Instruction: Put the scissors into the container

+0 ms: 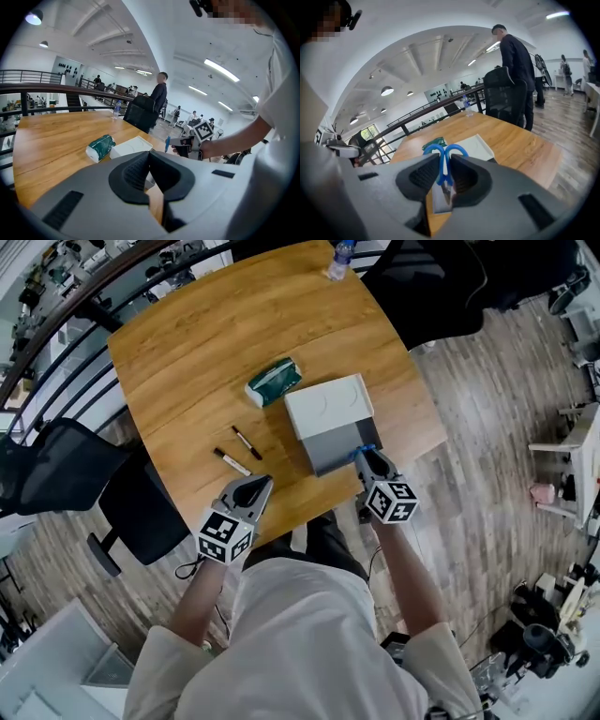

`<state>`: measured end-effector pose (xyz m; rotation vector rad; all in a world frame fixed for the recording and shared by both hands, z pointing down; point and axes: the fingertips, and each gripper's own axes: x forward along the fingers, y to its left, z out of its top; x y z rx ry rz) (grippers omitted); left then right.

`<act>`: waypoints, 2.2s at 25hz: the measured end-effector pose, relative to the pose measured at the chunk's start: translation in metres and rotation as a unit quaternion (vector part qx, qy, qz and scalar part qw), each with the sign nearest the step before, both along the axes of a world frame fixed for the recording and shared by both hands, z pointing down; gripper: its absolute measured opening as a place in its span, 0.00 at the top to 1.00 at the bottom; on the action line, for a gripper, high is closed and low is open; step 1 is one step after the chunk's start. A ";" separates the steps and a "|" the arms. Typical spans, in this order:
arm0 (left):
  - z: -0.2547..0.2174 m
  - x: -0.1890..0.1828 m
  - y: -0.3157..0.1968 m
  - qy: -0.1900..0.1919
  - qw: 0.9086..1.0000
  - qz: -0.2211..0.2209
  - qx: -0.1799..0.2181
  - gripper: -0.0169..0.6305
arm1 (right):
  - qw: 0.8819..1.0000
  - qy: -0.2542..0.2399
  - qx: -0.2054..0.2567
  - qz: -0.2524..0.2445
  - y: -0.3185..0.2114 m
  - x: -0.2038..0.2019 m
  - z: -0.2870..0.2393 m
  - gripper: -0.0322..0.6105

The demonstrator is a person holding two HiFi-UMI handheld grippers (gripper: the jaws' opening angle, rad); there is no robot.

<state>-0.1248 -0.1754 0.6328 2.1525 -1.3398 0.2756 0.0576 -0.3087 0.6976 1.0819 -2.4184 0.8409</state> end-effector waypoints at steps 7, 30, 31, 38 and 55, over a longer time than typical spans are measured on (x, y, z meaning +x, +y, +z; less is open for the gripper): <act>0.002 0.013 -0.007 0.003 0.999 -0.039 -0.019 0.99 | 0.996 -0.008 -0.082 0.044 -0.035 0.007 0.055 0.83; 0.028 0.014 -0.016 0.008 0.994 -0.099 -0.053 0.99 | 0.976 0.120 -0.176 0.055 -0.064 0.010 0.157 0.82; 0.030 0.013 -0.015 0.009 0.993 -0.102 -0.055 0.99 | 0.974 0.125 -0.179 0.054 -0.065 0.009 0.160 0.82; 0.033 0.013 -0.019 0.009 0.991 -0.116 -0.062 0.99 | 0.960 0.096 -0.234 0.116 -0.073 0.015 0.173 0.82; 0.039 0.022 -0.022 0.007 0.991 -0.114 -0.070 0.99 | 0.933 0.105 -0.302 0.166 -0.067 0.032 0.189 0.82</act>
